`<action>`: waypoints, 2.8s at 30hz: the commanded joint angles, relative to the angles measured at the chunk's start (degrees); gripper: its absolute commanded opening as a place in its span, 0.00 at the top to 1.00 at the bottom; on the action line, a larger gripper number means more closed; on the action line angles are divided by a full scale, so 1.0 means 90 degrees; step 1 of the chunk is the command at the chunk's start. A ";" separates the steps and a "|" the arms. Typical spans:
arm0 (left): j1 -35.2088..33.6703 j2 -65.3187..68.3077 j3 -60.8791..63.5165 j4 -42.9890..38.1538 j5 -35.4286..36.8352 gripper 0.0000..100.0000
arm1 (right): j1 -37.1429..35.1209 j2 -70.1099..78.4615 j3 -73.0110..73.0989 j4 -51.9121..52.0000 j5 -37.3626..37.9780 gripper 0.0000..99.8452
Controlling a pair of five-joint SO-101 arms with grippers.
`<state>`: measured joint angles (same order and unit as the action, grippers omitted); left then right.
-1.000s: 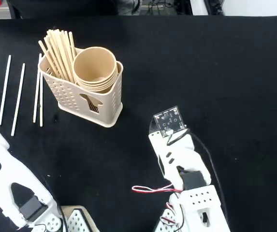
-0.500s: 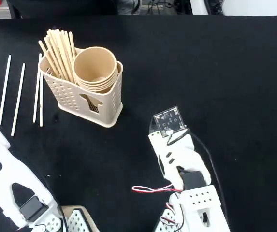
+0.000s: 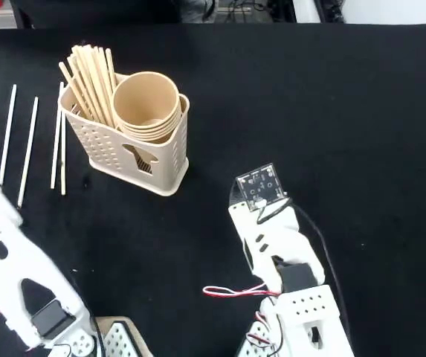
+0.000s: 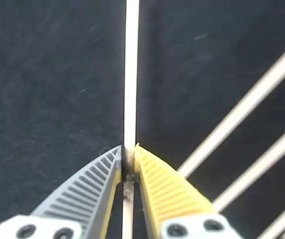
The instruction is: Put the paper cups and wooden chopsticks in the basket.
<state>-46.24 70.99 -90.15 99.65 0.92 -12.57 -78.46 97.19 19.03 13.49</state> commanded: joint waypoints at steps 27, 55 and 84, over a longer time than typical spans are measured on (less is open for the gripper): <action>0.1714 -0.0088 0.0454 -0.0264 -0.3116 0.92 | 0.0029 -0.0073 -0.0005 0.0020 0.0059 0.98; 0.1783 0.0694 0.1011 -0.2071 -0.2022 0.89 | 0.0029 -0.0054 -0.0005 0.0020 0.0059 0.98; 0.1910 -0.1885 -0.0532 0.0147 -0.1748 0.97 | 0.0029 -0.0073 -0.0005 -0.0010 0.0059 0.98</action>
<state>-28.57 64.04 -92.35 100.79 -17.98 -12.57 -78.46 97.19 19.03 13.49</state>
